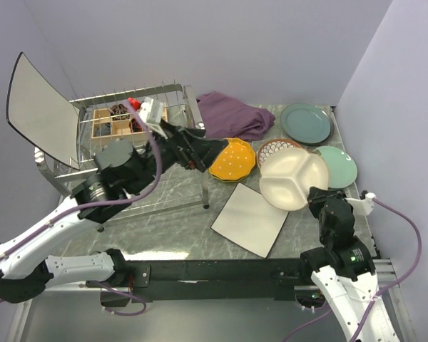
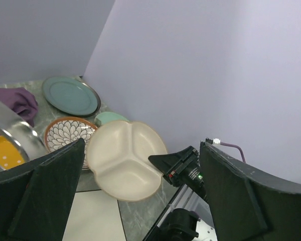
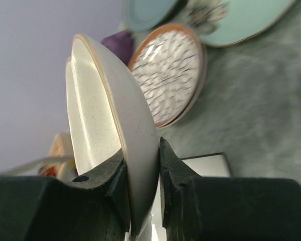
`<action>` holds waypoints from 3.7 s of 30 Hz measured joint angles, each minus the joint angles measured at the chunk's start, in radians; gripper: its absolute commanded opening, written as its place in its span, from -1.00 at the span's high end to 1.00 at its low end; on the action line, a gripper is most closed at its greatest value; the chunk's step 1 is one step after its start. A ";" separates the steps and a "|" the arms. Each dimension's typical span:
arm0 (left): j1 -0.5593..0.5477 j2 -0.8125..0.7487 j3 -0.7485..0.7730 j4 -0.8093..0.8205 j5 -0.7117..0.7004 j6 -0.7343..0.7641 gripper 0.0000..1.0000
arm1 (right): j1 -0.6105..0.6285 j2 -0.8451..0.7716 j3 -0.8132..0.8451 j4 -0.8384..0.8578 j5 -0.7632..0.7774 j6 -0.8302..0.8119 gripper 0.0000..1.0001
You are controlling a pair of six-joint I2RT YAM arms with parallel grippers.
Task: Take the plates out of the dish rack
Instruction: Place the plate at the corner of the board.
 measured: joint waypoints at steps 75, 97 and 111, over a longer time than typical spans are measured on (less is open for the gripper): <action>-0.001 -0.450 -0.357 0.003 -0.099 -0.055 -0.99 | -0.016 0.350 -0.062 -0.770 0.527 0.858 0.02; -0.001 -0.481 -0.372 0.004 -0.099 -0.063 -0.99 | -0.033 0.535 -0.058 -0.714 0.572 0.887 -0.47; -0.002 -0.503 -0.385 -0.002 -0.099 -0.066 -0.99 | -0.037 0.636 -0.058 -0.715 0.573 0.888 -0.47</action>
